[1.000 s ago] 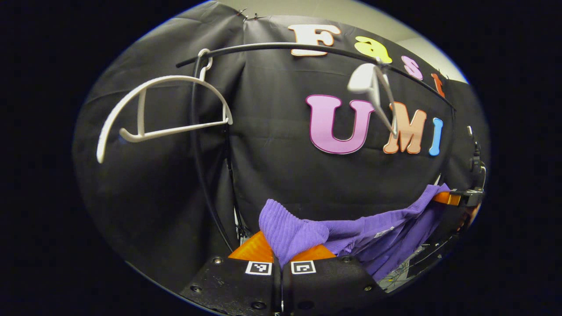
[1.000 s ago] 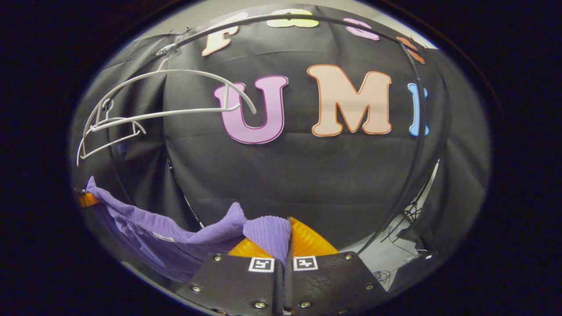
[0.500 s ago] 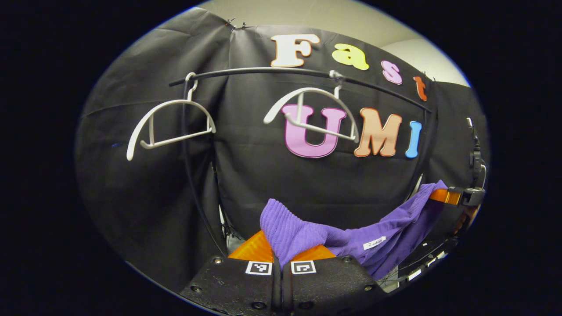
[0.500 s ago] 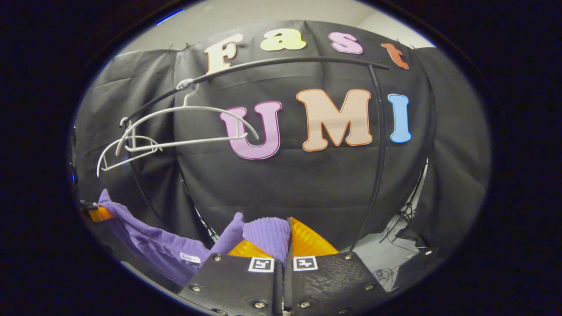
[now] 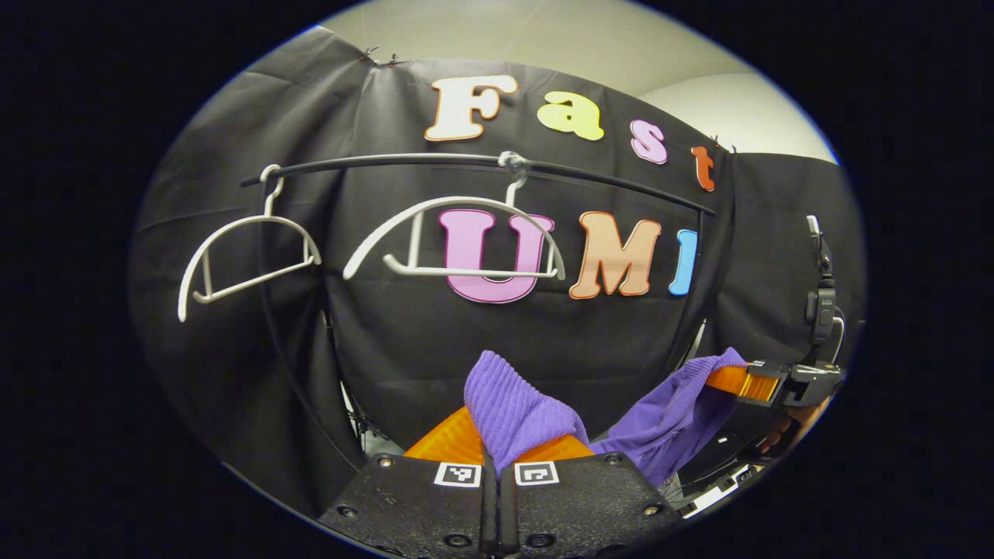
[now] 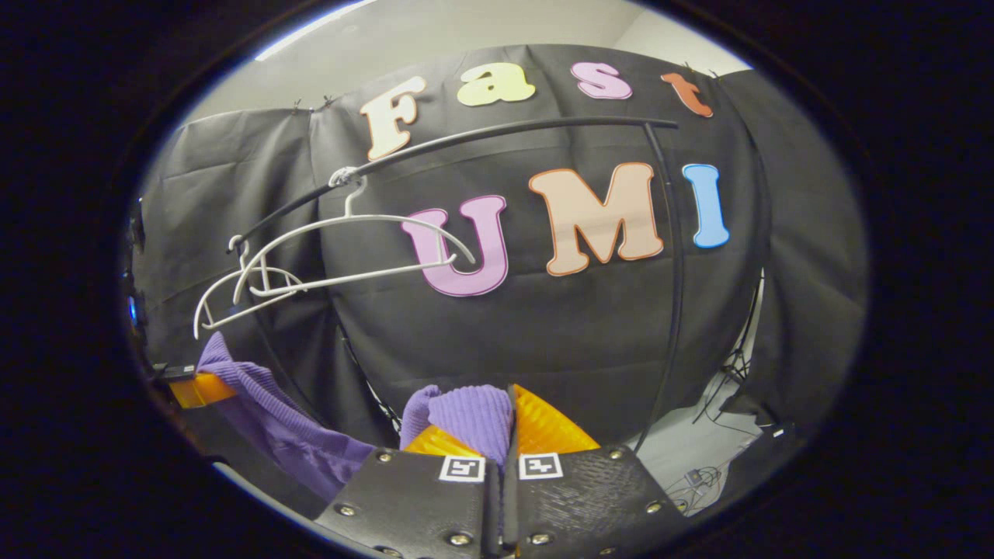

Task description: Grasp the clothes on the hanger with both hands and then place them into the laundry hamper below.

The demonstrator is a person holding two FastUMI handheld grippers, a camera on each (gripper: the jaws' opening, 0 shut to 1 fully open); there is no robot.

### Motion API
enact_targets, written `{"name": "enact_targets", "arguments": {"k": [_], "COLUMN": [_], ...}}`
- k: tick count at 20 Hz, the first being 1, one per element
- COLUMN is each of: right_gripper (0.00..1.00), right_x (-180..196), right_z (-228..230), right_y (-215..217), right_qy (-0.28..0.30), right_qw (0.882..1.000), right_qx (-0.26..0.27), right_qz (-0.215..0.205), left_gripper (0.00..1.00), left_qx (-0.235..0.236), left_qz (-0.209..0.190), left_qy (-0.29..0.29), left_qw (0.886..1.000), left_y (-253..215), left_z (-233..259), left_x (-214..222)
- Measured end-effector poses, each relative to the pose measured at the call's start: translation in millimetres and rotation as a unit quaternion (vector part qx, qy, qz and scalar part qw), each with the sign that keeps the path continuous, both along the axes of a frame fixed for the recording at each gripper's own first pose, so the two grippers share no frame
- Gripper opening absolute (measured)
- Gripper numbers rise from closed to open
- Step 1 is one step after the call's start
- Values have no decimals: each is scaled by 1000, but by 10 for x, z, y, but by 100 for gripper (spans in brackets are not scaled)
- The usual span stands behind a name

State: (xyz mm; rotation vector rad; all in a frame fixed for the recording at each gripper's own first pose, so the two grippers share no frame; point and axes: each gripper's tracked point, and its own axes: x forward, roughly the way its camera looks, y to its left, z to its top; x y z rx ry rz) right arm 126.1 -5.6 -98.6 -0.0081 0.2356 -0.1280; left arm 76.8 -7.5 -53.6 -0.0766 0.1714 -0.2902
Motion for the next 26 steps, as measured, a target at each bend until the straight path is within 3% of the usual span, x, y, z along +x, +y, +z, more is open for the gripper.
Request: {"name": "enact_targets", "arguments": {"k": [6,13,18,26], "right_gripper": [2,0,3,4], "right_x": [165,570,941,1366], "right_z": [79,46,-227,-981], "right_y": [142,161,109,-7], "right_qy": [-3,4,31,119], "right_qw": [1000,1000,999,993], "right_qx": [19,21,2,-11], "right_qz": [-1,-12,-15,-16], "left_gripper": [2,2,2,2], "left_qx": [21,7,9,43], "left_qz": [-21,-32,-31,-34], "left_qy": [-36,-20,10,55], "left_qw": [999,999,999,997], "left_y": [-376,-657,-730,-826], "left_z": [226,128,-220,-1061], "left_x": [252,690,1080,1572]}}
